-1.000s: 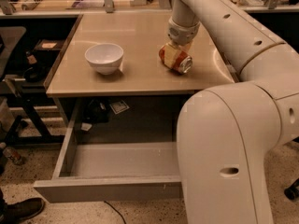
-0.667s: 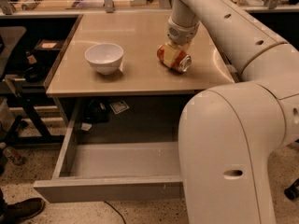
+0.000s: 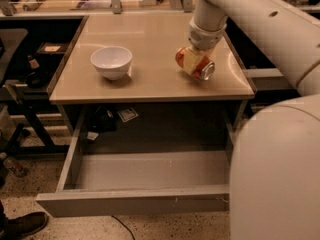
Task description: Place coke can into top drawer
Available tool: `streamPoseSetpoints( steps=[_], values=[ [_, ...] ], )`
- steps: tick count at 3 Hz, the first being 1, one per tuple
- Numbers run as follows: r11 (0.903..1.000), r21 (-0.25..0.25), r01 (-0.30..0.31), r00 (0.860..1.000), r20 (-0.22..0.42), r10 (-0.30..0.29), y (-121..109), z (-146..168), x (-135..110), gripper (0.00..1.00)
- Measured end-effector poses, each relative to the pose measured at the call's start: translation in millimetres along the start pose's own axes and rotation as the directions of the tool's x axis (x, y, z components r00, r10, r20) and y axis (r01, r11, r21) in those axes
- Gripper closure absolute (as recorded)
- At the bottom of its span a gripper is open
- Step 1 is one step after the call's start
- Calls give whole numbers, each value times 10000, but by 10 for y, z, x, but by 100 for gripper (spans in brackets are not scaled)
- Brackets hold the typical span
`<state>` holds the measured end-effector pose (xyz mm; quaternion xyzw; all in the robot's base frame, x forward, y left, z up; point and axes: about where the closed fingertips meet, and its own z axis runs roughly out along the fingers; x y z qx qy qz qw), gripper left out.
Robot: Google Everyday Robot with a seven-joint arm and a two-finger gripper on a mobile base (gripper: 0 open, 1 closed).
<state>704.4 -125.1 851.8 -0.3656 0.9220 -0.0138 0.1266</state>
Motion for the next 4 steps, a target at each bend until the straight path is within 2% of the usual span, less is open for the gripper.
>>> streamPoseSetpoints(
  steps=[2,3,4],
  values=[
    [9984,205,-526,9986,-59,528,274,-292,678,100],
    [9992,-15,-402,9991,92,402,427,-420,979,100],
    [9991,-25,-415,9991,66,416,431,-426,1025,100]
  ],
)
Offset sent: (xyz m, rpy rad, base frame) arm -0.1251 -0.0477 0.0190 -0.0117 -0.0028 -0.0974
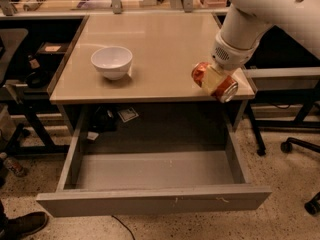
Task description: Place coke can into top drawer
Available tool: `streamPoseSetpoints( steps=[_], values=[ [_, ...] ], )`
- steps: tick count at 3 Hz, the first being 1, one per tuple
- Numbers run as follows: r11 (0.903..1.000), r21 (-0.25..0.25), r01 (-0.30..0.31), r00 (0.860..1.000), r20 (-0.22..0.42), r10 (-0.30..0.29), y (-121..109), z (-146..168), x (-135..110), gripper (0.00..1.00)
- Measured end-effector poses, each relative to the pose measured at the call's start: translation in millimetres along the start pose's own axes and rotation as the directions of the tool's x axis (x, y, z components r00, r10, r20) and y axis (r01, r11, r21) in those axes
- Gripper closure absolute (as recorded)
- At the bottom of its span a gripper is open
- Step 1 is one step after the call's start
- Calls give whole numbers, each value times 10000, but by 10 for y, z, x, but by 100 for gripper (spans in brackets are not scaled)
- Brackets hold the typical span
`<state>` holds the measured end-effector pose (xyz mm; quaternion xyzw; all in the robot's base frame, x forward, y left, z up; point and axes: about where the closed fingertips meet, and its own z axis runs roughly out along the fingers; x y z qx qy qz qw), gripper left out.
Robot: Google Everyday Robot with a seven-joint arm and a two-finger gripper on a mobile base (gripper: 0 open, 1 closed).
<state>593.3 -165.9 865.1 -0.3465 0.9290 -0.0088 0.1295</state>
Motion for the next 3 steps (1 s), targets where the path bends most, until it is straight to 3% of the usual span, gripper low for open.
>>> streamPoseSetpoints(
  steps=[1,2,3],
  values=[
    [9998,144,126,9997,226,-129,-25,-63,-65,100],
    [9998,-50,186,9992,358,-184,155,-117,30,100],
    [9978,-587,304,9992,258,-289,482,-68,185,100]
  ],
)
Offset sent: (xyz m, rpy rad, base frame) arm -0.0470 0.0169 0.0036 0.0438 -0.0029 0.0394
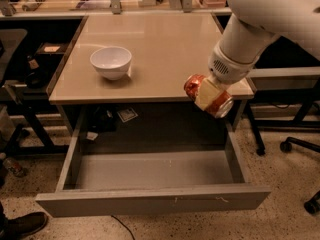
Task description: Place coke can into top drawer
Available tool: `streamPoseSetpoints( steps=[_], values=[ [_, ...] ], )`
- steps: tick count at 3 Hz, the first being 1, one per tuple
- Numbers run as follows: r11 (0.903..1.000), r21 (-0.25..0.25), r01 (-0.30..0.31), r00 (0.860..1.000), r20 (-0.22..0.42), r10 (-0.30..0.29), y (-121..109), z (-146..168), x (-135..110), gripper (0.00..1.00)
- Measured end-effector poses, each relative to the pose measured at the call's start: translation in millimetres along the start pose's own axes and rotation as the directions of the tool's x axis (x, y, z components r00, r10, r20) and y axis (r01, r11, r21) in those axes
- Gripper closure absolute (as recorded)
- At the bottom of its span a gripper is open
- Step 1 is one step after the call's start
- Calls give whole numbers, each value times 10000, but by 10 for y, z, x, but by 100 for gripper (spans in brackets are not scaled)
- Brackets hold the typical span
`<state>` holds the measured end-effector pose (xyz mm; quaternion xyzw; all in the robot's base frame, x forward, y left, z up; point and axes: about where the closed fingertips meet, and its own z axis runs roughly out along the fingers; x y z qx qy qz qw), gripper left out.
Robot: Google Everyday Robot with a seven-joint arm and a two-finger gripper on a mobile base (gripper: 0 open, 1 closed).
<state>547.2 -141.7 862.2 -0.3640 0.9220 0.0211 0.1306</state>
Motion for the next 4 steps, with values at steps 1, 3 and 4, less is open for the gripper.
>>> streamPoseSetpoints(
  steps=[1,3,4],
  values=[
    [9971,-736,177,9997,-182,-191,340,90,146,100],
    [9889,-1417,450,9982,-339,-503,617,170,258,100],
    [9841,-1761,250,9975,-607,-362,754,372,335,100]
  ],
)
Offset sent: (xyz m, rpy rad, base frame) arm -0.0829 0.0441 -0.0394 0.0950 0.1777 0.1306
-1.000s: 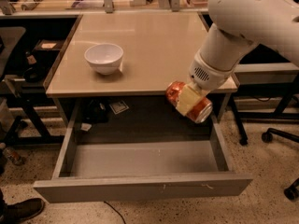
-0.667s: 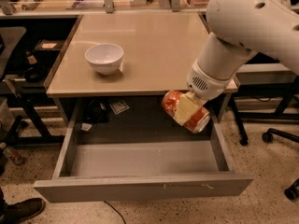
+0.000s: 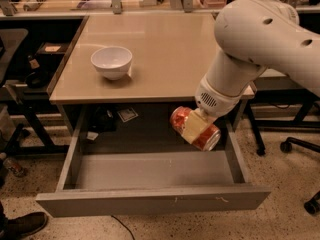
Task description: Place coke can into top drawer
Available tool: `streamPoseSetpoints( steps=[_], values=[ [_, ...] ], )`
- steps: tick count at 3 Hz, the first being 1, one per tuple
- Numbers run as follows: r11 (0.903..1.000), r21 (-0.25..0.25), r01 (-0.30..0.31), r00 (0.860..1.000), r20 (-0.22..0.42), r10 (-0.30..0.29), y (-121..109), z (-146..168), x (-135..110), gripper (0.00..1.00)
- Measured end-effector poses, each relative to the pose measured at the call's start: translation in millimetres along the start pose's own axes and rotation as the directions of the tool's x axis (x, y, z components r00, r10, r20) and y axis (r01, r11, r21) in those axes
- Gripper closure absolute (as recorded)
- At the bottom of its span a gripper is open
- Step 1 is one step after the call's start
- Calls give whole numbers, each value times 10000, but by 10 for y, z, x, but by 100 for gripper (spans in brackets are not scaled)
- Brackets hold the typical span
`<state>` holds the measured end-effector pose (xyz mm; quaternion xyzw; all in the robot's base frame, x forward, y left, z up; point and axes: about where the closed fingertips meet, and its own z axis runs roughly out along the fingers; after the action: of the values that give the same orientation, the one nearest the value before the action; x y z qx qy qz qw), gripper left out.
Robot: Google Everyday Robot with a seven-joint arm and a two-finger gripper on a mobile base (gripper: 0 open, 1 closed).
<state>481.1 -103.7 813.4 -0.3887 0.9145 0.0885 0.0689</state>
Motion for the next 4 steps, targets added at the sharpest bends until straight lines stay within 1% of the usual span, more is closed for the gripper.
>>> streamPoseSetpoints(
  steps=[1,2,3,4],
  values=[
    [9993,-365,19,9977,-683,-44,227,508,38,100],
    [9971,-758,-38,9931,-1173,-51,361,952,76,100],
    [9973,-729,-61,9931,-1174,-25,372,953,75,100],
    [9962,-750,-438,9955,-877,372,463,1085,5,100]
  ],
)
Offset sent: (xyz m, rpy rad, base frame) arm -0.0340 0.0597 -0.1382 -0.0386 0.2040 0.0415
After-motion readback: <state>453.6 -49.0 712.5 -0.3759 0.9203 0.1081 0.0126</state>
